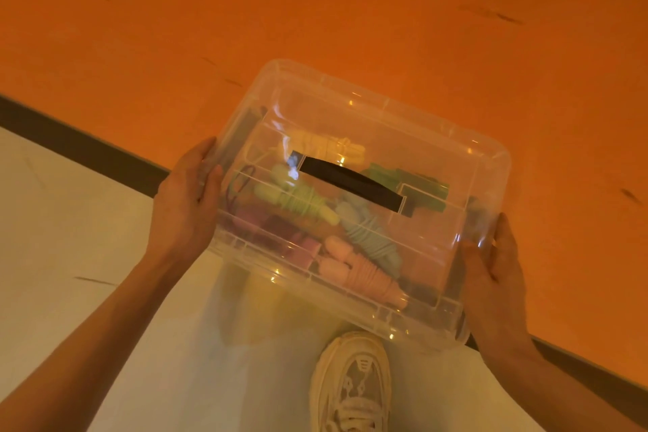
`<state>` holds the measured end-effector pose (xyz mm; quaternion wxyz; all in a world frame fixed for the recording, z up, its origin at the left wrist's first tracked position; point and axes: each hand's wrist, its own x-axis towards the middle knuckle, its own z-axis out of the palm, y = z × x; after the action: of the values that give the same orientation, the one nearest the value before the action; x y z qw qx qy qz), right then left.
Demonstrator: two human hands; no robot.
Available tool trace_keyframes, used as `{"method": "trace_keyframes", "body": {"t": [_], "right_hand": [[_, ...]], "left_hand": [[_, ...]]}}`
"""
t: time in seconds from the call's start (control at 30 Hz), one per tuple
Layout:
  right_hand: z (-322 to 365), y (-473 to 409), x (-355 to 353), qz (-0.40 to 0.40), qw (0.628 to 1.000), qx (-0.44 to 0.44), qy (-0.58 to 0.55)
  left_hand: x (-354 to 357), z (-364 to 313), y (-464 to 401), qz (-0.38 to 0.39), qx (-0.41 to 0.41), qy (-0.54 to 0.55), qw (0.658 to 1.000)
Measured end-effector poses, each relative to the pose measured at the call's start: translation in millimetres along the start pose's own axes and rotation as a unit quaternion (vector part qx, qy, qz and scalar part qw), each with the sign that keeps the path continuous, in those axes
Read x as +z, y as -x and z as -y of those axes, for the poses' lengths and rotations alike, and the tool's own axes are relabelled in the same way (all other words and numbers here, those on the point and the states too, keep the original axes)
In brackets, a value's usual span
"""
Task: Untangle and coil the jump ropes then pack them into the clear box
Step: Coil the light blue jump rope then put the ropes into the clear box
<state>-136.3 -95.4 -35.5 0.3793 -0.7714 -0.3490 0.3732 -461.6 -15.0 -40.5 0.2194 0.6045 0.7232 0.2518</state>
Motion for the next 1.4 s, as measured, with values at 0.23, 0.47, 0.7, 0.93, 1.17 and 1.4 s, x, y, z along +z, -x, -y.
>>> {"method": "trace_keyframes", "body": {"t": [0.23, 0.47, 0.7, 0.93, 1.17, 1.4], "right_hand": [[-8, 10, 0, 0.021, 1.000, -0.006, 0.015], [-9, 10, 4, 0.018, 0.999, -0.016, 0.031], [-9, 9, 3, 0.026, 0.998, -0.021, 0.051], [-11, 10, 2, 0.028, 0.998, -0.026, 0.045], [-13, 9, 1, 0.016, 1.000, -0.014, 0.023], [-20, -4, -11, -0.018, 0.998, -0.031, 0.054]], "left_hand": [[-2, 8, 11, 0.019, -0.003, 0.011, 1.000], [-1, 2, 11, 0.015, -0.018, 0.014, 1.000], [-1, 0, -20, 0.006, -0.082, 0.076, 0.994], [2, -9, -55, 0.182, -0.269, 0.091, 0.941], [9, -7, -45, -0.004, -0.177, 0.047, 0.983], [9, -6, -39, -0.031, -0.082, -0.026, 0.996]]}}
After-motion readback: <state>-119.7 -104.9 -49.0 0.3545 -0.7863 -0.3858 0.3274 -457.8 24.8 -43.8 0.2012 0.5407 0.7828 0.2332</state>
